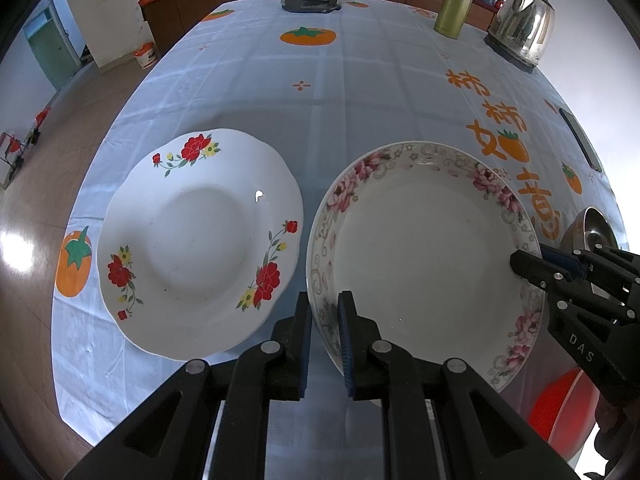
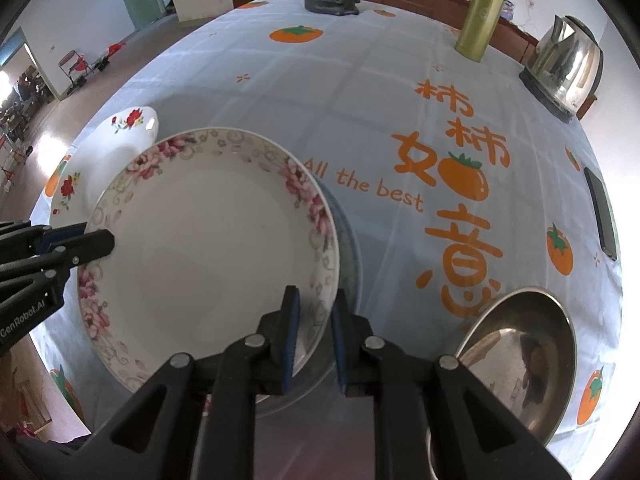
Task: Organize plates and bowls
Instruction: 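Hold the pink-floral plate with both grippers while it settles on the stack, then open both grippers and release the pink-floral plate on the stack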
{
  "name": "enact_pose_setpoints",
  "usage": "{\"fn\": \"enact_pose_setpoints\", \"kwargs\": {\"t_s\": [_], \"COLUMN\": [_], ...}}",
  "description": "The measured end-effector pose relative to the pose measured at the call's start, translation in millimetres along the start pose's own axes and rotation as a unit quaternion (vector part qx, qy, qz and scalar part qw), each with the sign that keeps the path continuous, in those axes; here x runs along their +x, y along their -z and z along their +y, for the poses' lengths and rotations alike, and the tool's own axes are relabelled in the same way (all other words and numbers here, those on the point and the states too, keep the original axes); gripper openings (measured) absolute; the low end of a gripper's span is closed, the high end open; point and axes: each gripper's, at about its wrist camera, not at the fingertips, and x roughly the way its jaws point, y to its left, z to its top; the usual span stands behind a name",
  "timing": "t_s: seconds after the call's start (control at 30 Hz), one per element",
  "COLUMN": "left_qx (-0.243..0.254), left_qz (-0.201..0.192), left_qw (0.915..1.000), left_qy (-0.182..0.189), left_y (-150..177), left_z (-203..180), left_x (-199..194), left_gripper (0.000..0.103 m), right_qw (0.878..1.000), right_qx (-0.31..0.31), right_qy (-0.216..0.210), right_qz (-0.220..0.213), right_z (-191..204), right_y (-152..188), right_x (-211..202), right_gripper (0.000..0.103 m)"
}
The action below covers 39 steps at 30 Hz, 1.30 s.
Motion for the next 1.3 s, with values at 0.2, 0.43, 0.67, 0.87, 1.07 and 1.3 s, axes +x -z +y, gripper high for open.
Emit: {"fn": "enact_pose_setpoints", "kwargs": {"t_s": [0.2,0.43,0.67,0.87,1.07,1.3], "left_qx": [0.004,0.008,0.007,0.002,-0.005,-0.009], "left_qz": [0.003,0.012,-0.012,-0.004,-0.003,-0.001], "left_qw": [1.0,0.9999,0.9999,0.9999,0.9999,0.9998], "left_qy": [-0.002,0.003,-0.008,-0.013,-0.015,-0.016], "left_y": [0.4,2.8,3.2,6.3,8.8,9.1], "left_z": [0.0,-2.7,-2.4,0.2,3.0,6.1], "left_x": [-0.2,0.5,-8.4,-5.0,-4.9,-6.5], "left_gripper": [0.017,0.033,0.061,0.061,0.061,0.061], "right_qw": [1.0,1.0,1.0,1.0,0.998,0.998], "right_qx": [-0.005,-0.006,-0.015,-0.015,-0.008,-0.009], "right_qy": [0.001,0.004,-0.007,0.0,0.035,0.031], "right_qz": [-0.003,-0.003,-0.004,-0.023,-0.052,-0.049], "right_z": [1.0,2.3,10.1,12.3,4.3,6.6], "right_y": [1.3,1.6,3.4,5.5,2.9,1.7], "right_x": [-0.3,-0.2,-0.1,-7.5,-19.6,-20.0], "right_gripper": [0.017,0.019,0.038,0.072,0.085,0.085]}}
